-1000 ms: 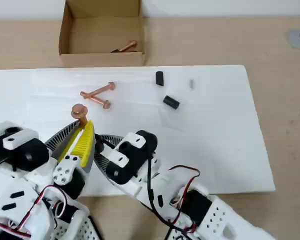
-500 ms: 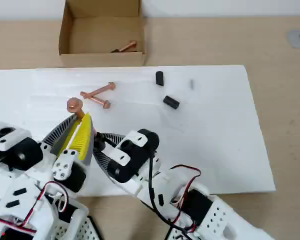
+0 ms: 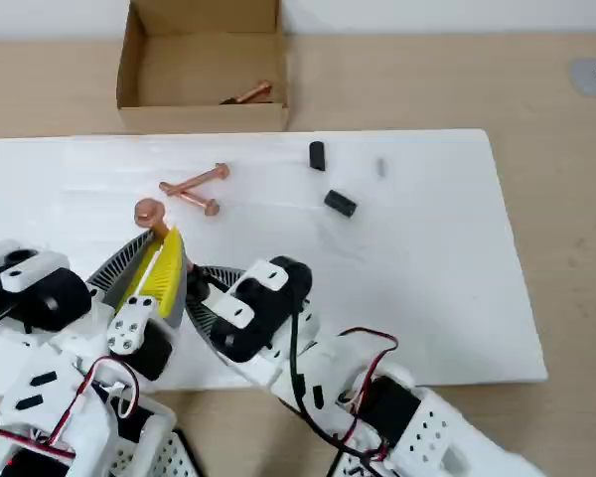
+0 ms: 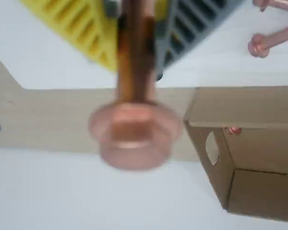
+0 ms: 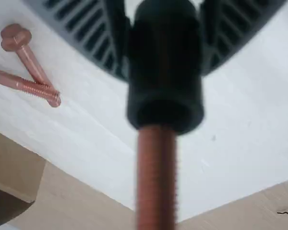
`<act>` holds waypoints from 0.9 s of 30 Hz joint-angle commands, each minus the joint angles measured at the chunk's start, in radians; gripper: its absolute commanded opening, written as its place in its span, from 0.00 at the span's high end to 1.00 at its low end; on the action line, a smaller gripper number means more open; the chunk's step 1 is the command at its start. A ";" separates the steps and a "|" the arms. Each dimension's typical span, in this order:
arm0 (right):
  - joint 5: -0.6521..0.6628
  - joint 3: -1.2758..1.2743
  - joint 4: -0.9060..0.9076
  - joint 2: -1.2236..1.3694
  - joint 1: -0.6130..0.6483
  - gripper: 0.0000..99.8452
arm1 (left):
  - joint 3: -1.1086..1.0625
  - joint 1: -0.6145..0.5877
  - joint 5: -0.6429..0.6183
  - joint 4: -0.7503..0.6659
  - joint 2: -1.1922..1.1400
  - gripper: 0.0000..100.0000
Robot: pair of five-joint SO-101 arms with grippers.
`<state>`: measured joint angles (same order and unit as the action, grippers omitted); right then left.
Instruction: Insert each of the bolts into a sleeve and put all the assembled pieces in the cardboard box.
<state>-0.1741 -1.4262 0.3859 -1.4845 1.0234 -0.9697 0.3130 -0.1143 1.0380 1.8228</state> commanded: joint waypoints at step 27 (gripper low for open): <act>-0.068 0.013 -0.023 -0.027 -0.059 0.99 | 0.068 0.084 0.061 0.112 -0.001 0.88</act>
<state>-0.2171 -1.4246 0.3844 -1.4845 0.9835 -0.9467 0.3882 -0.0560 1.1500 1.8197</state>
